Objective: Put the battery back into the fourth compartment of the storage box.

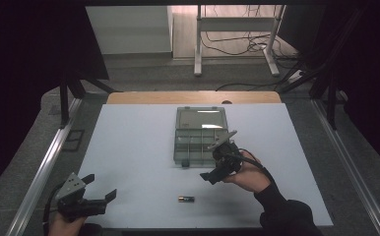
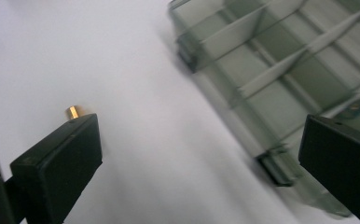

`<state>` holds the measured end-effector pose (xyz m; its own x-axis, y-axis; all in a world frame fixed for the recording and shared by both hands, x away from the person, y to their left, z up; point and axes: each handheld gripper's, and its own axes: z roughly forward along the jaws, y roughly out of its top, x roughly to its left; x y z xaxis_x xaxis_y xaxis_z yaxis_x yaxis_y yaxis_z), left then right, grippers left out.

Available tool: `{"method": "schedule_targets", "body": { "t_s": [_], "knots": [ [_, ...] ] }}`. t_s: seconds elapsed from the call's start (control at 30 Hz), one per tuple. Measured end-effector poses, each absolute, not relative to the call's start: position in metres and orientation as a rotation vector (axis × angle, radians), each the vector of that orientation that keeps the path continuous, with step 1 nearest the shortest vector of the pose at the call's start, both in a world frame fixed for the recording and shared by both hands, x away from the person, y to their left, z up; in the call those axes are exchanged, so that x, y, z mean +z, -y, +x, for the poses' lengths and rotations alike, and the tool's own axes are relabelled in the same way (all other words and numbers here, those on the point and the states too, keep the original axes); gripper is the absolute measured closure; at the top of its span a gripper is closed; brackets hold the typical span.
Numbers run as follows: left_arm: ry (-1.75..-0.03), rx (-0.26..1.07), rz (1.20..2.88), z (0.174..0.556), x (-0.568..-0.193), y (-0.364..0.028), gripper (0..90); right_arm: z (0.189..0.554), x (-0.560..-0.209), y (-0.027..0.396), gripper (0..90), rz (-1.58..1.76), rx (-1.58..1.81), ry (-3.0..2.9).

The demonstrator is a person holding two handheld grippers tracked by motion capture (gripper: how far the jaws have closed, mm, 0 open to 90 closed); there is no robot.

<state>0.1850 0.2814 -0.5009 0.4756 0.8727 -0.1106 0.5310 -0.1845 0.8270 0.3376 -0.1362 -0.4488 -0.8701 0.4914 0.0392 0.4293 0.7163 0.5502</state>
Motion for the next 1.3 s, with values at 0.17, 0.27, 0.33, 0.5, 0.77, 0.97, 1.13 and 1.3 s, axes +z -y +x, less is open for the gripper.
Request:
{"method": "schedule_targets", "body": {
  "t_s": [0.17,0.27,0.33,0.5,0.77,0.97,1.13,1.3],
  "knots": [
    [-1.176,0.495,1.855,0.185,-0.501,-0.281,2.7,0.326,-0.458,0.123,3.0,0.699,0.787,-2.862],
    [-1.175,0.496,1.855,0.185,-0.501,-0.281,2.7,0.321,-0.466,0.115,10.2,0.685,0.753,-2.889],
    [-1.175,0.495,1.855,0.185,-0.501,-0.281,2.7,0.318,-0.471,0.110,14.7,0.652,0.735,-2.916],
    [-1.174,0.496,1.858,0.185,-0.501,-0.281,2.8,0.307,-0.479,0.095,29.3,0.530,0.696,-2.982],
    [-1.171,0.497,1.862,0.185,-0.501,-0.281,2.8,0.293,-0.492,0.075,51.4,0.377,0.638,-3.074],
    [-1.170,0.497,1.864,0.185,-0.501,-0.280,2.8,0.283,-0.502,0.066,63.3,0.269,0.552,-3.052],
    [-1.169,0.497,1.865,0.185,-0.501,-0.280,2.9,0.284,-0.505,0.065,76.2,0.254,0.547,-3.059],
    [-1.168,0.497,1.864,0.185,-0.501,-0.280,2.9,0.285,-0.501,0.067,76.4,0.272,0.575,-3.023]
  ]
}}
